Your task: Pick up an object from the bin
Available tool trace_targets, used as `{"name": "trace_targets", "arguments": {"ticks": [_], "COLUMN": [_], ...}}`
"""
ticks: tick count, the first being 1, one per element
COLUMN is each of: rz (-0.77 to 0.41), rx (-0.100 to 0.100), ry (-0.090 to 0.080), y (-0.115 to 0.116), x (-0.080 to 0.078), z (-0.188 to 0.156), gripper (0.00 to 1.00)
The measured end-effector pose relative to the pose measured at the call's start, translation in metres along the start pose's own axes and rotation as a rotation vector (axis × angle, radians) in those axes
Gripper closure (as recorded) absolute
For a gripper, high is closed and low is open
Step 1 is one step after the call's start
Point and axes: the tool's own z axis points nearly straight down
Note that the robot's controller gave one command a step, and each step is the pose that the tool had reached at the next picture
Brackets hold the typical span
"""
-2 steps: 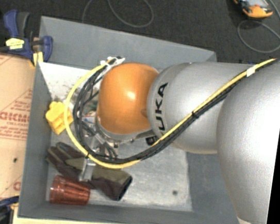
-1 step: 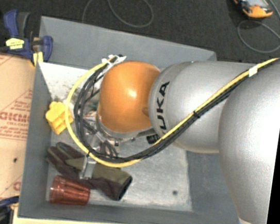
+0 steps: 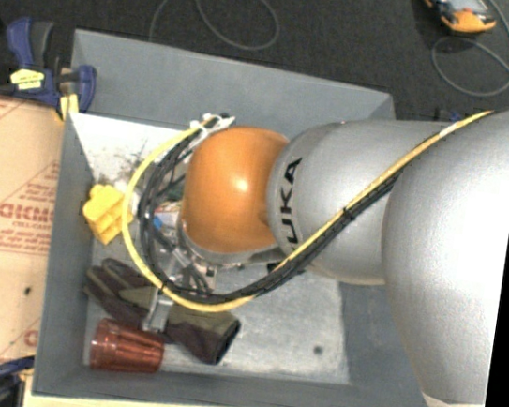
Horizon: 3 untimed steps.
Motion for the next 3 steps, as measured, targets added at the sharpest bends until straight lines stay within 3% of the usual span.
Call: {"name": "trace_targets", "arguments": {"ticks": [1, 2, 3], "rz": [0.1, 0.158, 0.159], "rx": [0.005, 0.001, 0.0], "ry": [0.008, 0.002, 0.002], "y": [-0.011, -0.016, -0.016], "x": [-0.006, -0.005, -0.005], "z": [0.026, 0.065, 0.065], "gripper": [0.0, 1.0, 1.0]}}
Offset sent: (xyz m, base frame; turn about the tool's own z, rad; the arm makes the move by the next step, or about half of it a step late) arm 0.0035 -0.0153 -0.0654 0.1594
